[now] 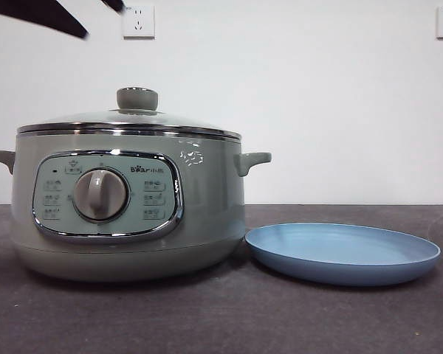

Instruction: Take the pumpkin out from the steamer,put the pumpkin in the blue plate,close the lid

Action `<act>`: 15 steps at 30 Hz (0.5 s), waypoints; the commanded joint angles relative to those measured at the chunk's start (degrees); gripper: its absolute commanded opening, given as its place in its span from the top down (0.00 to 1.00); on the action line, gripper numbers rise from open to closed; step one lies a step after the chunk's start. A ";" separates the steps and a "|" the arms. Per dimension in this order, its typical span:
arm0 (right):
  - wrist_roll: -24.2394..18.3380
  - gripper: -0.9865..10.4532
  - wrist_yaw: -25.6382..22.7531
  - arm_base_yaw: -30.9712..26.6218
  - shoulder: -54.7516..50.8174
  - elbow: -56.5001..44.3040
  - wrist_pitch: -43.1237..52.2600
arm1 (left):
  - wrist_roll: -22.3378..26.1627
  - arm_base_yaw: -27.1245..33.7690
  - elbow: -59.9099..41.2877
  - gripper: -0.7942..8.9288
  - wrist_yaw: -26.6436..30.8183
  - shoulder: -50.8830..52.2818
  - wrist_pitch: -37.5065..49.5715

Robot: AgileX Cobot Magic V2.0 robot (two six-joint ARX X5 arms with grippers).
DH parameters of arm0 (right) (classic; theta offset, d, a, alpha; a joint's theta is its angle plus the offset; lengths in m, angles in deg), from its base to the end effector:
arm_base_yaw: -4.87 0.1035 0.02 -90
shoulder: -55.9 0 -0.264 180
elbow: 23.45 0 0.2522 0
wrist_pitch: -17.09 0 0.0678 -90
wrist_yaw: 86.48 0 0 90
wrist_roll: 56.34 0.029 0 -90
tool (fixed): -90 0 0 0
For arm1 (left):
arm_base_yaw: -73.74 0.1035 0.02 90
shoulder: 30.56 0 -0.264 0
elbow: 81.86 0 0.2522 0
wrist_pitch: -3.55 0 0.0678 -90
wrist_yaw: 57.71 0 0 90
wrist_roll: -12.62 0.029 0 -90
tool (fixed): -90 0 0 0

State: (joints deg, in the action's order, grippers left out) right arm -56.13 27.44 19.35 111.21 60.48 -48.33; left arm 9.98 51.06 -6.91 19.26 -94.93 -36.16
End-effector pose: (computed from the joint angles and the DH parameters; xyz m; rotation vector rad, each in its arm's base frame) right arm 0.1584 0.0531 0.3849 0.0572 0.6531 0.6455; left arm 0.2167 -0.0977 0.3411 -0.0002 0.5286 -0.5975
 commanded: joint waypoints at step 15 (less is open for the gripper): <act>0.28 0.58 -0.26 0.39 -0.02 0.20 -1.11 | 1.84 -4.81 3.06 0.56 10.08 -15.50 5.79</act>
State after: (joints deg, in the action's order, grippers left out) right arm -56.13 27.33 19.59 111.21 60.48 -49.64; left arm 11.12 46.54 -3.92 29.18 -109.78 -31.03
